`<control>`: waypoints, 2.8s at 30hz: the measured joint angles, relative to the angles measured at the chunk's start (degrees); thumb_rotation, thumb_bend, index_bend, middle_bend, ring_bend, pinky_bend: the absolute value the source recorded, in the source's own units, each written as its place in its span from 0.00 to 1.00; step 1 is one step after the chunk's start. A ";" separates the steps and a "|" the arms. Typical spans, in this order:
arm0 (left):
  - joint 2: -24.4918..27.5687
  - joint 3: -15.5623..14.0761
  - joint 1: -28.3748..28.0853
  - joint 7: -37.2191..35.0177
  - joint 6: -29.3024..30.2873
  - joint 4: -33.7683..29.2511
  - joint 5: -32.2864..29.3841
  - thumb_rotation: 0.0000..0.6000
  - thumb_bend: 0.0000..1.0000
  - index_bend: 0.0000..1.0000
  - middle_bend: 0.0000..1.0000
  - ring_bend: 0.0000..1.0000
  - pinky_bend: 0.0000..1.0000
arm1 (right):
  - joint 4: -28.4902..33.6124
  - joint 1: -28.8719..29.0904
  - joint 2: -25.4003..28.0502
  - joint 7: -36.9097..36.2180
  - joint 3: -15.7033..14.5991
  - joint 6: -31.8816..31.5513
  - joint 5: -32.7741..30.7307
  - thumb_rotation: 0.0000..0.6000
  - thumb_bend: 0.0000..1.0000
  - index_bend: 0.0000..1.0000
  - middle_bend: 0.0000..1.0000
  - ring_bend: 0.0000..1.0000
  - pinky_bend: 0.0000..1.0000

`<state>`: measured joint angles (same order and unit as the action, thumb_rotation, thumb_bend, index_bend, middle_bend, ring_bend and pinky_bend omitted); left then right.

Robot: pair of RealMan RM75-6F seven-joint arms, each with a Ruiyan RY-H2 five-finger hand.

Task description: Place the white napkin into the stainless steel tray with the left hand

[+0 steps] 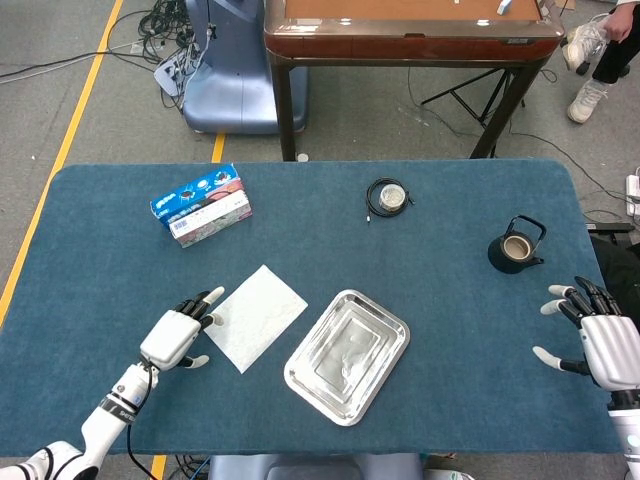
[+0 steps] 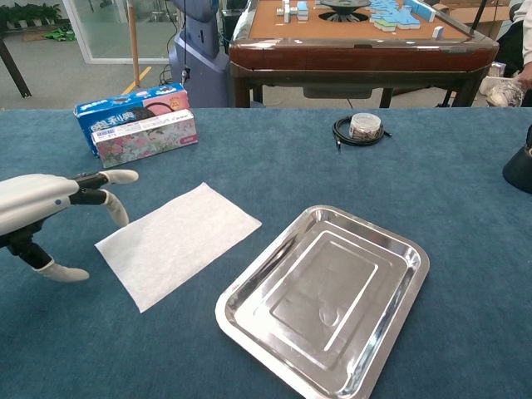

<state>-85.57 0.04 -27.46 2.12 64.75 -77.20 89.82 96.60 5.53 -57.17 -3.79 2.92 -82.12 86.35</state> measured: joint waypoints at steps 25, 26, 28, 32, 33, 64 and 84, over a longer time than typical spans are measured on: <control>-3.02 -0.64 -1.79 -1.39 -1.58 5.47 -0.25 1.00 0.14 0.32 0.00 0.00 0.17 | -0.15 0.04 -0.04 -0.23 -0.06 0.29 -0.11 1.00 0.04 0.41 0.25 0.09 0.12; -3.13 -0.71 -1.89 -1.38 -1.73 5.63 -0.24 1.00 0.14 0.32 0.00 0.00 0.17 | -0.15 0.05 -0.03 -0.24 -0.07 0.32 -0.11 1.00 0.04 0.41 0.25 0.09 0.12; -3.30 -0.75 -2.05 -1.36 -1.92 5.82 -0.27 1.00 0.14 0.32 0.00 0.00 0.17 | -0.12 0.06 -0.01 -0.27 -0.08 0.36 -0.12 1.00 0.04 0.41 0.25 0.09 0.12; -3.51 -0.80 -2.28 -1.43 -2.05 5.99 -0.27 1.00 0.14 0.32 0.00 0.00 0.17 | -0.12 0.06 0.01 -0.30 -0.06 0.36 -0.13 1.00 0.04 0.41 0.25 0.09 0.12; -3.57 -0.79 -2.36 -1.45 -2.09 6.04 -0.27 1.00 0.14 0.32 0.00 0.00 0.17 | -0.12 0.06 0.02 -0.35 -0.04 0.36 -0.16 1.00 0.04 0.41 0.25 0.09 0.12; -6.55 -0.73 -3.39 -2.13 -3.29 7.69 -1.49 1.00 0.14 0.33 0.00 0.00 0.17 | -0.36 0.16 0.17 -0.86 0.14 0.69 -0.65 1.00 0.04 0.41 0.25 0.09 0.12; -8.21 0.07 -3.64 -3.58 -2.59 8.19 -2.21 1.00 0.16 0.36 0.00 0.00 0.17 | -0.41 0.21 0.18 -0.97 0.15 0.76 -0.65 1.00 0.04 0.41 0.25 0.09 0.12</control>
<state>-93.79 0.11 -31.10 -1.46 62.16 -69.01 87.60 96.20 5.74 -56.99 -4.76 3.07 -81.36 85.70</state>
